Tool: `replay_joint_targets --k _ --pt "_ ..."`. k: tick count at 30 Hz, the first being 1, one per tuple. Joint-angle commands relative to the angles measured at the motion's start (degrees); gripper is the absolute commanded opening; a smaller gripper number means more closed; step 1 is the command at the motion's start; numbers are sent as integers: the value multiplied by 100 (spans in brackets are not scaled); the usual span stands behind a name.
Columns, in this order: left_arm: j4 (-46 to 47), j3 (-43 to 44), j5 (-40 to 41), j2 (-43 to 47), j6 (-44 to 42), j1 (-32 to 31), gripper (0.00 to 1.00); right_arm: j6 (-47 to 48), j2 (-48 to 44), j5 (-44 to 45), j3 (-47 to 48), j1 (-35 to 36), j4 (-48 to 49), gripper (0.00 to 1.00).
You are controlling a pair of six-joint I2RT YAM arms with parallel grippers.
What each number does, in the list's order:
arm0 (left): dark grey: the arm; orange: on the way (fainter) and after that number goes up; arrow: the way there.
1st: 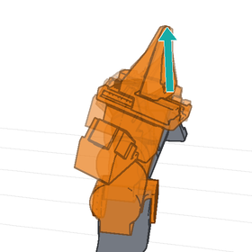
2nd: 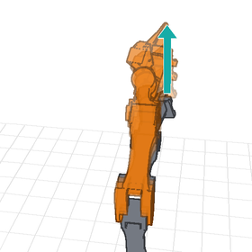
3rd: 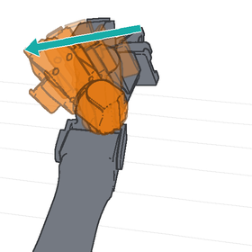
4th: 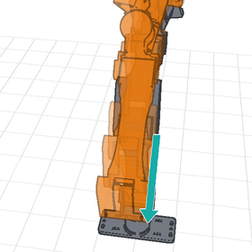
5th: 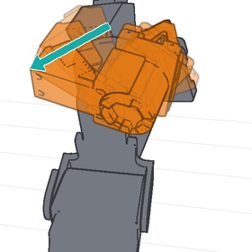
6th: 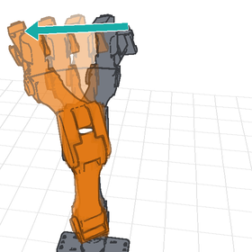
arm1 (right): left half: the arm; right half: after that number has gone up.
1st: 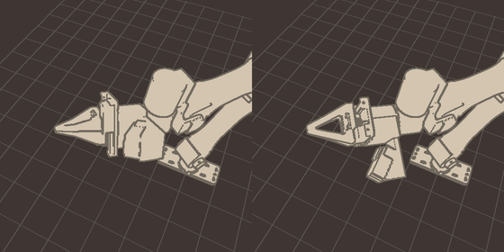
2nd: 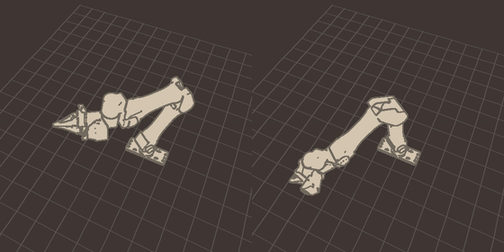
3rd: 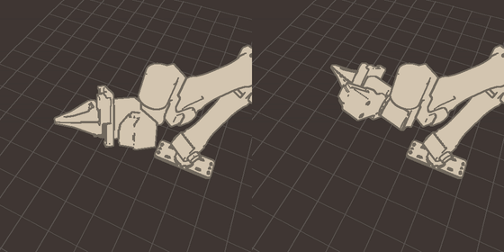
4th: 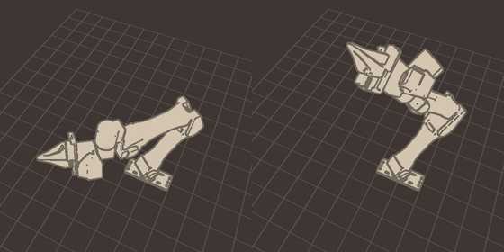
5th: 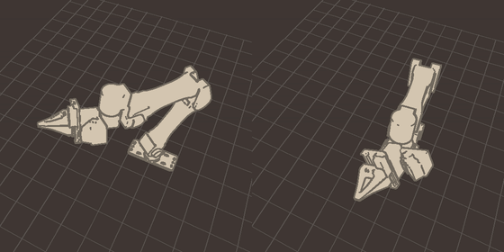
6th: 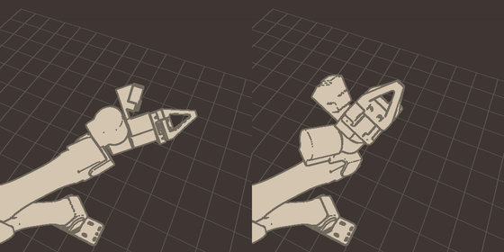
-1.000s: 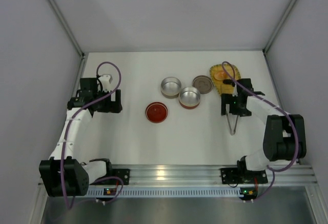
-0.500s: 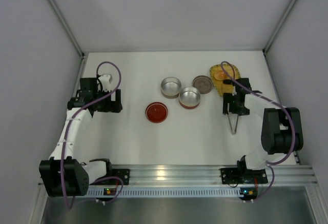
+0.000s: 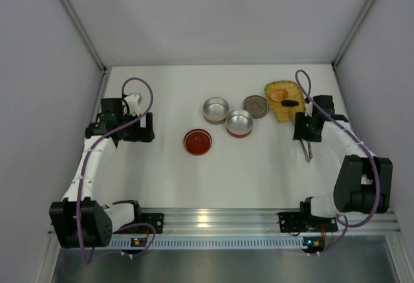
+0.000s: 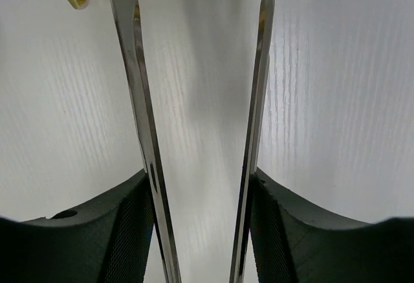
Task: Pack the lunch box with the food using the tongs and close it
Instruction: Pick up the clamp at the center of the board, then pick up the fake food from the plate.
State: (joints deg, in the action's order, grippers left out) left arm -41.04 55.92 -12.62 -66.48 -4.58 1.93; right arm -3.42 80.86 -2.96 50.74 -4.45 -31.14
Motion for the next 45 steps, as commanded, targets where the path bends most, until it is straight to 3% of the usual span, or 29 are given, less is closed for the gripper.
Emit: replay_joint_targets --k 1,13,21,26,45 --pt "140 209 -100 161 -8 -9 98 411 -316 -371 594 -188 -611 52" --pt "131 200 -188 197 -61 -9 98 2257 -282 -1031 2378 -320 -2001 47" --pt "166 112 -592 205 -236 -18 98 3171 614 -1373 3563 -320 -2370 46" --pt "175 33 -715 179 -377 -18 98 4086 1439 -1945 4460 -329 -3239 46" --pt "122 77 -856 38 -509 -9 98 4842 2487 -1497 4849 -461 -2775 50"
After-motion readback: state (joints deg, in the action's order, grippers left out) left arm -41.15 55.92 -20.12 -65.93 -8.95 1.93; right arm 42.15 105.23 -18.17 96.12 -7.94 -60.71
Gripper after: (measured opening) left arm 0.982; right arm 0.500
